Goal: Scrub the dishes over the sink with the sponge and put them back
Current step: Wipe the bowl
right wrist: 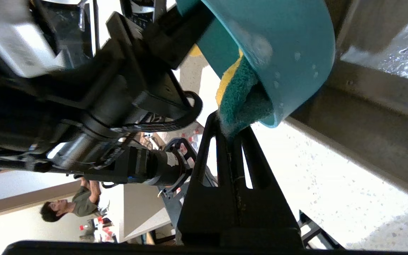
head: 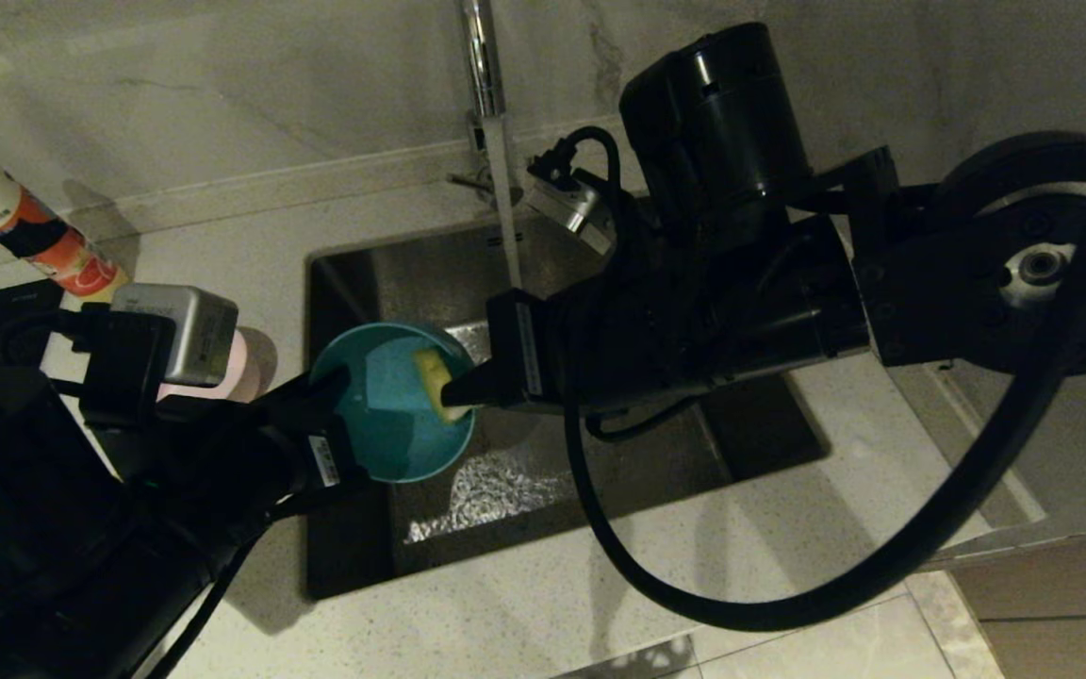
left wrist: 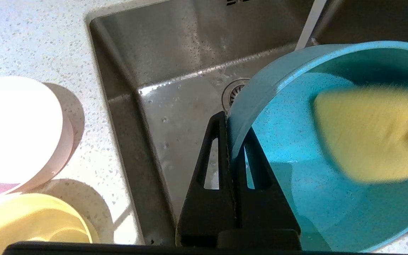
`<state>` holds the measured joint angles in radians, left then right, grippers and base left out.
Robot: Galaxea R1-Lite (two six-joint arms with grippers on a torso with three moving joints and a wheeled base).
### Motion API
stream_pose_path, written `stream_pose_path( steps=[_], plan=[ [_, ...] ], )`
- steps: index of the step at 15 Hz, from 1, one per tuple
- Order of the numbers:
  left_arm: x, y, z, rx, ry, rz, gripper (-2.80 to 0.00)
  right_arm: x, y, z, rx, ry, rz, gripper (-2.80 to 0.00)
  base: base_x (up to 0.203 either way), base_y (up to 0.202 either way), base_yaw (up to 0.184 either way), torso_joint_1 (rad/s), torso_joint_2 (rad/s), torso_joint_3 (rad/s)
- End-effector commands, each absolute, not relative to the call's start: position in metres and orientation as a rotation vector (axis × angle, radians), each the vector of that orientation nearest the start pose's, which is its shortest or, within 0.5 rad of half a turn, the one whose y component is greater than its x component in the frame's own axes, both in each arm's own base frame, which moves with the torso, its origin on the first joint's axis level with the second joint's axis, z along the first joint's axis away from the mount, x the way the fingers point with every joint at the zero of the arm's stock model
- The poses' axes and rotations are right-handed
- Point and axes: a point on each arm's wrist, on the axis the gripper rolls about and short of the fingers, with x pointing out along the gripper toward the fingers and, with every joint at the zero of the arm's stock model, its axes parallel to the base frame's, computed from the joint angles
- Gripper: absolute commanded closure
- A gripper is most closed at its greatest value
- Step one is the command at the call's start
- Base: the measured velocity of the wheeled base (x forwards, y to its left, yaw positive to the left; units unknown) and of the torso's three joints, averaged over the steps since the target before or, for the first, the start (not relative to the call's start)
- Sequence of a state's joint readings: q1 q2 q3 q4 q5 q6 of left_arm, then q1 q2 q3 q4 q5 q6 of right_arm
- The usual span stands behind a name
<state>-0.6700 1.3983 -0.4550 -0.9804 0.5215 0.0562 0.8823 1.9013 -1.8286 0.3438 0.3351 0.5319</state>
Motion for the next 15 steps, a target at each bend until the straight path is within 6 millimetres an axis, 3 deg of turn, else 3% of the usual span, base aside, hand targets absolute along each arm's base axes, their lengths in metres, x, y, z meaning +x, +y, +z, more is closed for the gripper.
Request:
stream_pose_path(
  steps=[1, 5, 8, 11, 15],
  plan=[
    [0.172, -0.122, 0.198, 0.043, -0.024, -0.145, 0.00, 0.225, 0.289, 0.316, 0.348, 0.698, 1.070, 0.00, 0.000, 0.000, 0.000, 0.000, 0.00, 0.000],
    [0.173, -0.122, 0.188, 0.069, 0.013, -0.148, 0.00, 0.217, 0.285, 0.329, 0.356, 0.668, 1.095, 0.00, 0.000, 0.000, 0.000, 0.000, 0.00, 0.000],
    [0.180, -0.129, 0.181, 0.069, 0.044, -0.161, 0.00, 0.201, 0.272, 0.346, 0.368, 0.631, 1.120, 0.00, 0.000, 0.000, 0.000, 0.000, 0.00, 0.000],
    [0.194, -0.140, 0.174, 0.031, 0.089, -0.183, 0.00, 0.183, 0.246, 0.371, 0.387, 0.577, 1.137, 0.00, 0.000, 0.000, 0.000, 0.000, 0.00, 0.000],
    [0.213, -0.151, 0.184, -0.022, 0.196, -0.160, 0.00, 0.155, 0.203, 0.402, 0.415, 0.499, 1.141, 0.00, 0.000, 0.000, 0.000, 0.000, 0.00, 0.000]
  ],
)
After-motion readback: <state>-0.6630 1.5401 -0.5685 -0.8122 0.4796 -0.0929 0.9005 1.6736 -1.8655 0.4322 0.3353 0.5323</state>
